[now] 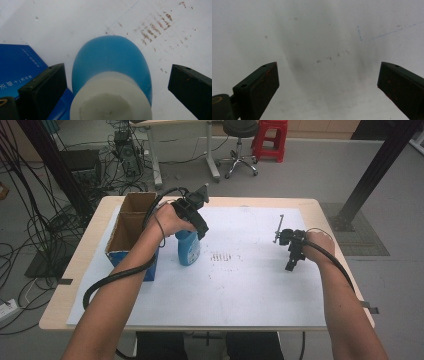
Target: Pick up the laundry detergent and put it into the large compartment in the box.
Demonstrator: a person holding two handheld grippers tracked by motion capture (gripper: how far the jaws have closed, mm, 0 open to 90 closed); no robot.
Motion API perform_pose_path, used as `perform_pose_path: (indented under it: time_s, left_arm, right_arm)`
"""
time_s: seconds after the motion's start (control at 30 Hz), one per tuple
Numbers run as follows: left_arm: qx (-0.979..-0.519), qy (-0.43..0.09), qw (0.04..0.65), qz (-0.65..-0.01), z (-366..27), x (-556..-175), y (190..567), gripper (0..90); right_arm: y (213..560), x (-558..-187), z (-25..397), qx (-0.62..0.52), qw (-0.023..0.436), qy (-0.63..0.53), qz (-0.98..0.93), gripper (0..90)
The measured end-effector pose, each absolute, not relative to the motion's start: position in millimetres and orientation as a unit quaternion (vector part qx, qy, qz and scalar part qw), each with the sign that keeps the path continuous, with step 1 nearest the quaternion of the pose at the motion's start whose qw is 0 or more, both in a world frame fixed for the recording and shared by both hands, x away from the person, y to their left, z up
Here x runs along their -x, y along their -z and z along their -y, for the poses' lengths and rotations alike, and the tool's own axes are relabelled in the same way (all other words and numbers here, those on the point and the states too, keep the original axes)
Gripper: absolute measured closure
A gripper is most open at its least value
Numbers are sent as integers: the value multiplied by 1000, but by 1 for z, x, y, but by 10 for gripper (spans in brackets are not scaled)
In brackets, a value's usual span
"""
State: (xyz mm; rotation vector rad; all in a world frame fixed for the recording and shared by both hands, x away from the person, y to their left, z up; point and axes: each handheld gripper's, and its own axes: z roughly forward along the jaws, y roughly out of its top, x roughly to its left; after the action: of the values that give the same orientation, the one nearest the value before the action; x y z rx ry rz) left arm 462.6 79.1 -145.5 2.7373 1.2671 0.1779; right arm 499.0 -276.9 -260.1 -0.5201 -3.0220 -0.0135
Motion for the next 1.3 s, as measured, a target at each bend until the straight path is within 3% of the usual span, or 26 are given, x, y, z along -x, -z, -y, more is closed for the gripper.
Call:
perform_pose_path:
  time_s: [0.37,0.83,1.3]
  left_arm:
    - [-899,-44,52,-433,-81,-469,146,212]
    - [-895,-46,47,-441,-82,-470,145,359]
    - [-895,-47,43,-441,-81,-471,145,367]
  right_arm:
    - [261,-499,277,171,38,5,984,35]
    - [262,-498,278,169,38,5,985,36]
    - [261,-498,280,173,37,5,984,35]
